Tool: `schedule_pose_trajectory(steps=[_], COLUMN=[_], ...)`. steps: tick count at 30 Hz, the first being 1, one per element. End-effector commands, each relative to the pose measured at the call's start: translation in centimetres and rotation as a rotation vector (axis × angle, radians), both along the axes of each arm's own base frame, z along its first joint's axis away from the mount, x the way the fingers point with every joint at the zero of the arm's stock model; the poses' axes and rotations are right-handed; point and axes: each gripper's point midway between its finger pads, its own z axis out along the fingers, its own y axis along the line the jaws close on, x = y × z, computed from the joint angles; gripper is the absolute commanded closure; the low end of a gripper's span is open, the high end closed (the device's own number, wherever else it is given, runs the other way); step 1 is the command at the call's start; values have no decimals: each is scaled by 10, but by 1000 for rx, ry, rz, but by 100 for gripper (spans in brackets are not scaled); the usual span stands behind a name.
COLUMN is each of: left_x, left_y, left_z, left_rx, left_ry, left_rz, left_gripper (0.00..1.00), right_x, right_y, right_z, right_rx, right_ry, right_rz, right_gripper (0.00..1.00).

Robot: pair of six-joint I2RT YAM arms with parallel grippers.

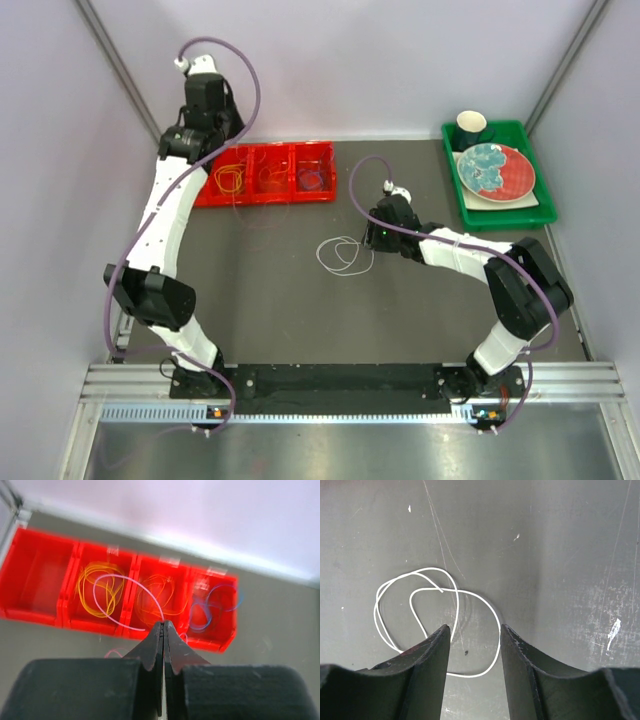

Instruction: Untangle the cables

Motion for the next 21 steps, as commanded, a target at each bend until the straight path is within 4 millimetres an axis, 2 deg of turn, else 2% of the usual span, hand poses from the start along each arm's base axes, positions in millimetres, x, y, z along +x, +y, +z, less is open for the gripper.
schedule_pose_trajectory(steps=[1,3,4,5,6,7,10,14,21], left_x=[-4,4,13,19,26,35,55,77,112], left_y=[-2,-8,-11,-13,-17,-21,-37,-44,-54], left_z=[-51,-63,-80,-86,-79,-94,-92,-95,-116], left_rx=[19,29,35,38,30,29,-4,-13,-24], left_ry=[83,110,149,161,143,178,154,131,116], left_rz=[-37,-79,-87,-95,-106,-118,-181,-189,-207], left_gripper=[100,100,100,100,100,100,100,100,100], right_x=[13,13,13,13,13,12,13,13,15], right_y=[13,13,13,13,12,12,11,12,12], right_z=[19,19,18,19,19,18,19,19,19], right_rx=[21,21,19,20,21,18,19,16,16], right_ry=[-52,-52,-50,-51,-53,-51,-54,-53,-55], right_rz=[17,18,18,18,16,17,12,16,13], right_gripper=[56,56,56,56,56,56,55,56,56])
